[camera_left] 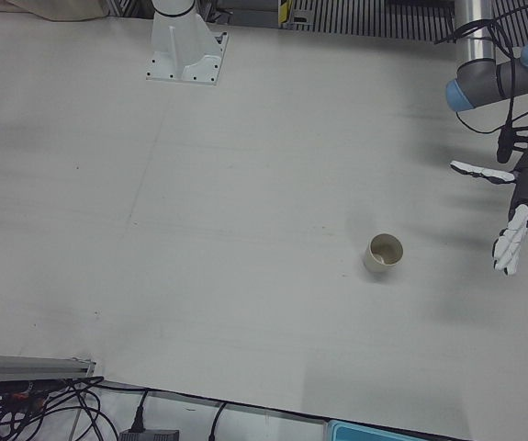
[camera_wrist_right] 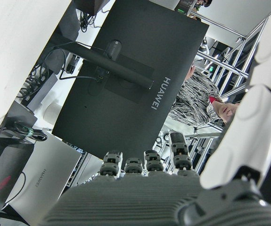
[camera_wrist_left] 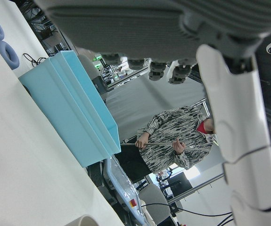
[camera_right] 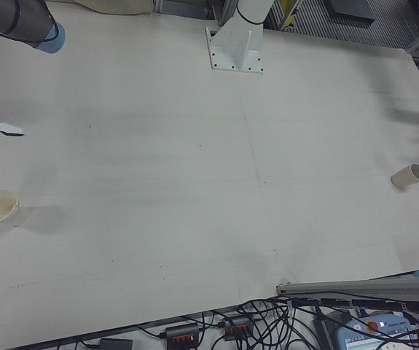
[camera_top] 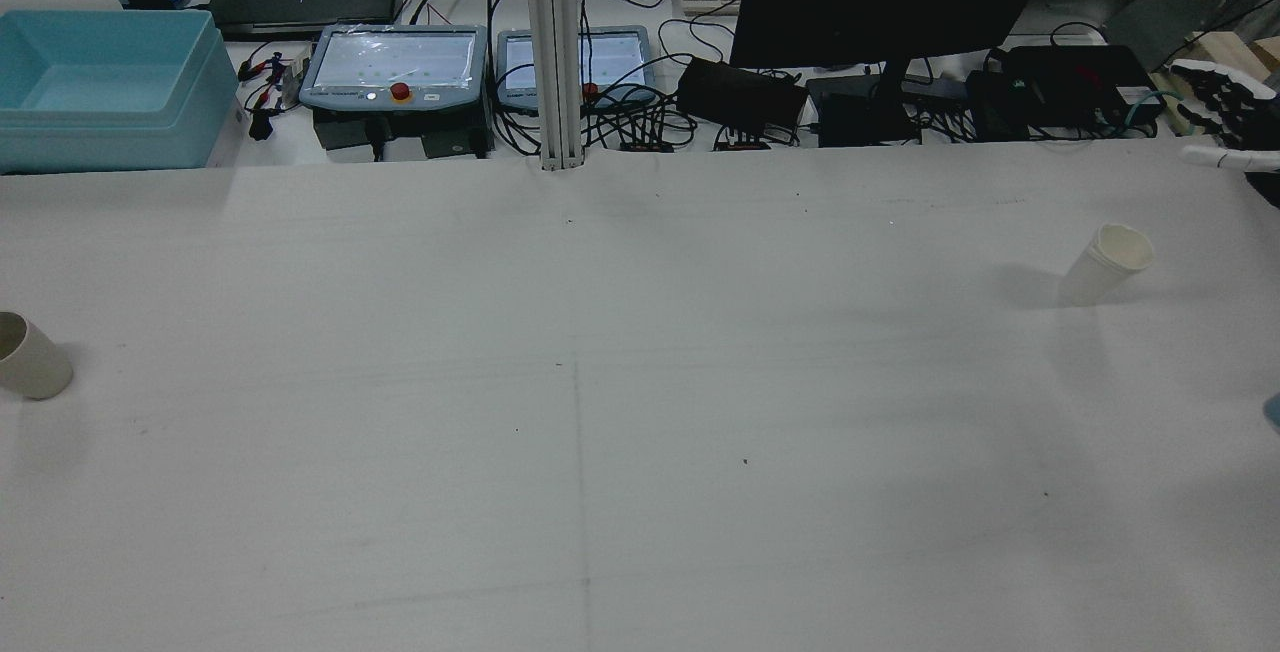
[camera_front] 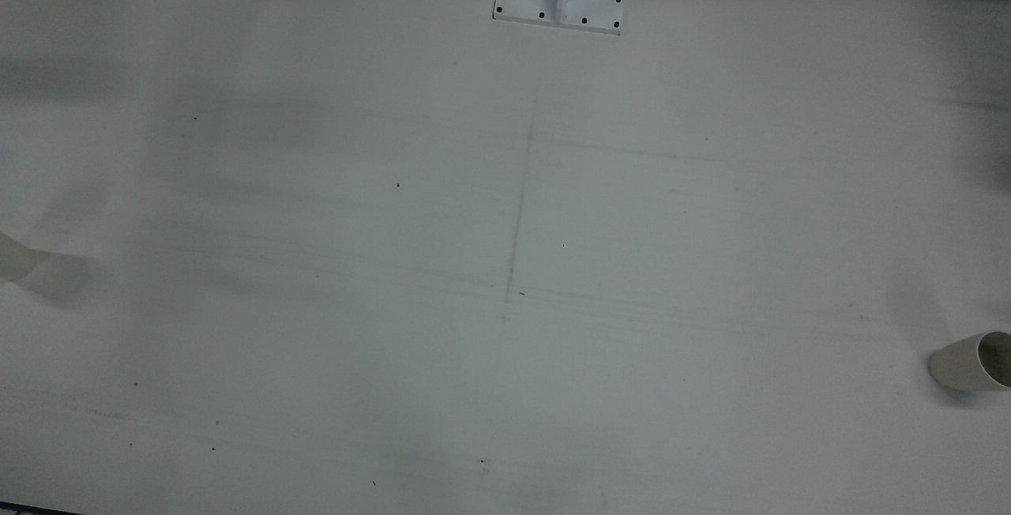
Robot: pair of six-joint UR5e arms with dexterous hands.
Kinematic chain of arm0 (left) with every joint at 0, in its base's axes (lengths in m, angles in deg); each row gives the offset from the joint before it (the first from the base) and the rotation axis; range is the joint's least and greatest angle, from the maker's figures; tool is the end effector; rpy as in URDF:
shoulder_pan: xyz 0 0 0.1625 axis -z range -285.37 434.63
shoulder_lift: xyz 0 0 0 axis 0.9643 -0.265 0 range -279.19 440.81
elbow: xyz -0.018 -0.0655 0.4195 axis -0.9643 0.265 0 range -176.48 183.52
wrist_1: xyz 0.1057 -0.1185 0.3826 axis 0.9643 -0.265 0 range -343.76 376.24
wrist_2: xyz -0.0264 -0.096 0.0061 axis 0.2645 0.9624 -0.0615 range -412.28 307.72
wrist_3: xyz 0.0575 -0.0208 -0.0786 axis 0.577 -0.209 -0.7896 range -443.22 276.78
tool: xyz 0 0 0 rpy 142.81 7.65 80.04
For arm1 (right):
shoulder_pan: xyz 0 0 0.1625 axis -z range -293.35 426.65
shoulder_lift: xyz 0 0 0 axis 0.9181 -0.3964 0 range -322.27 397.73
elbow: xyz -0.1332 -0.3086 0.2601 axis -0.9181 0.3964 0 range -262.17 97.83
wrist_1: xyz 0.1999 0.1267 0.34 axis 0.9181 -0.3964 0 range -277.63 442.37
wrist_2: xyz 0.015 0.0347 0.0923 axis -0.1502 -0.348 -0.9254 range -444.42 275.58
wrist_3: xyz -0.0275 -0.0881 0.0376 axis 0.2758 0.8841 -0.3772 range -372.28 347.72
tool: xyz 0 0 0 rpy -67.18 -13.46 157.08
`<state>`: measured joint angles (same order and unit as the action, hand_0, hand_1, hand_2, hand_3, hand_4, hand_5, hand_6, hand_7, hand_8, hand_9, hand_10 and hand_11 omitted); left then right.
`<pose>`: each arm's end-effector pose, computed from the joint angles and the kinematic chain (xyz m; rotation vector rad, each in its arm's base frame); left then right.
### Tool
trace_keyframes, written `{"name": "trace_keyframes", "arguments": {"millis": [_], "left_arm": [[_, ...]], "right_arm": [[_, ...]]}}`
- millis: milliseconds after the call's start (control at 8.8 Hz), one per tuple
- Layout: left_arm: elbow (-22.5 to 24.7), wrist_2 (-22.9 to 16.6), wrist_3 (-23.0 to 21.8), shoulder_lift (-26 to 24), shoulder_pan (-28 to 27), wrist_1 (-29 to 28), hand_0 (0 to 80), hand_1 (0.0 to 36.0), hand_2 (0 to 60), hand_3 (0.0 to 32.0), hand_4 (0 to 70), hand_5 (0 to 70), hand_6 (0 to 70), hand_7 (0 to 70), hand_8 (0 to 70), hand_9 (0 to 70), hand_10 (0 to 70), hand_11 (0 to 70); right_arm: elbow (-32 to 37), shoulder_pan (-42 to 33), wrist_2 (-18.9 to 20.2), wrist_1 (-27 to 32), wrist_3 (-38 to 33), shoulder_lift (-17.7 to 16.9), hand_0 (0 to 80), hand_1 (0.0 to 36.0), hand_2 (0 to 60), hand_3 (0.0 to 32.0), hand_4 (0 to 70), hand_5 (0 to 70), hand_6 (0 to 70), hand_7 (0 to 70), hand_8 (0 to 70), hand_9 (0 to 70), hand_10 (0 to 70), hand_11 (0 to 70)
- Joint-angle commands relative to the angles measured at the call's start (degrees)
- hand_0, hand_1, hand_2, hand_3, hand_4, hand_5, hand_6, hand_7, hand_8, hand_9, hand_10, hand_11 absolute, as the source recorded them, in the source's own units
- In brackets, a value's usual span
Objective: Pour water
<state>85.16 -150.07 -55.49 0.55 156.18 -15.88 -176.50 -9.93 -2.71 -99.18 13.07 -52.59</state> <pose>-0.0566 -0.4337 0.7760 0.2473 2.1390 -1.5509 0.0295 -0.5125 0.6555 0.3519 -2.0098 1.8883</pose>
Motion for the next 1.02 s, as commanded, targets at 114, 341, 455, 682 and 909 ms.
{"name": "trace_keyframes", "arguments": {"millis": [114, 341, 455, 682, 909], "left_arm": [[-9.8, 0.8, 4.9, -5.8, -7.3, -3.7, 57.5, 12.5, 0.0, 0.0, 11.2, 0.5, 2.1, 7.9, 2.6, 0.1, 2.3, 5.5], [-11.0, 5.6, 4.4, -5.9, -10.1, -3.8, 56.0, 11.7, 0.0, 0.0, 10.6, 0.0, 1.6, 7.0, 2.3, 0.0, 1.2, 3.7], [-11.5, 7.4, 4.3, -6.0, -10.4, -4.4, 55.8, 11.7, 0.0, 0.0, 11.0, 0.0, 1.9, 7.3, 2.3, 0.0, 1.4, 4.1], [-11.8, 9.9, 4.7, -6.1, -13.6, -5.0, 56.9, 12.7, 0.0, 0.0, 11.7, 0.0, 1.8, 7.4, 2.6, 0.1, 1.4, 4.2], [-12.6, 15.8, 4.9, -7.5, -21.0, -4.1, 55.4, 11.2, 0.0, 0.0, 12.2, 0.0, 1.8, 7.4, 3.3, 0.0, 0.0, 2.0]], "right_arm": [[0.6, 2.2, -2.5, 0.4, -0.2, -0.9, 45.8, 11.6, 8.9, 0.0, 7.3, 19.1, 3.5, 10.1, 3.5, 2.0, 4.2, 7.1], [-0.5, 2.1, -2.4, 0.4, -0.2, -1.3, 45.1, 10.6, 6.8, 0.0, 5.3, 17.9, 2.3, 9.1, 4.0, 1.8, 4.5, 7.4], [-1.6, 2.0, -2.4, 0.4, -0.6, -2.0, 45.5, 10.6, 6.8, 0.0, 6.3, 18.1, 2.6, 8.9, 4.0, 1.7, 3.2, 5.6], [-2.0, 2.0, -2.4, 0.4, -1.1, -2.9, 45.5, 10.7, 7.2, 0.0, 8.0, 18.4, 3.3, 8.9, 3.8, 1.7, 2.3, 4.2], [-2.1, 2.0, -2.5, 0.4, -1.1, -2.9, 45.7, 11.0, 7.3, 0.0, 8.1, 18.4, 3.3, 9.0, 3.8, 1.6, 2.1, 3.8]]}}
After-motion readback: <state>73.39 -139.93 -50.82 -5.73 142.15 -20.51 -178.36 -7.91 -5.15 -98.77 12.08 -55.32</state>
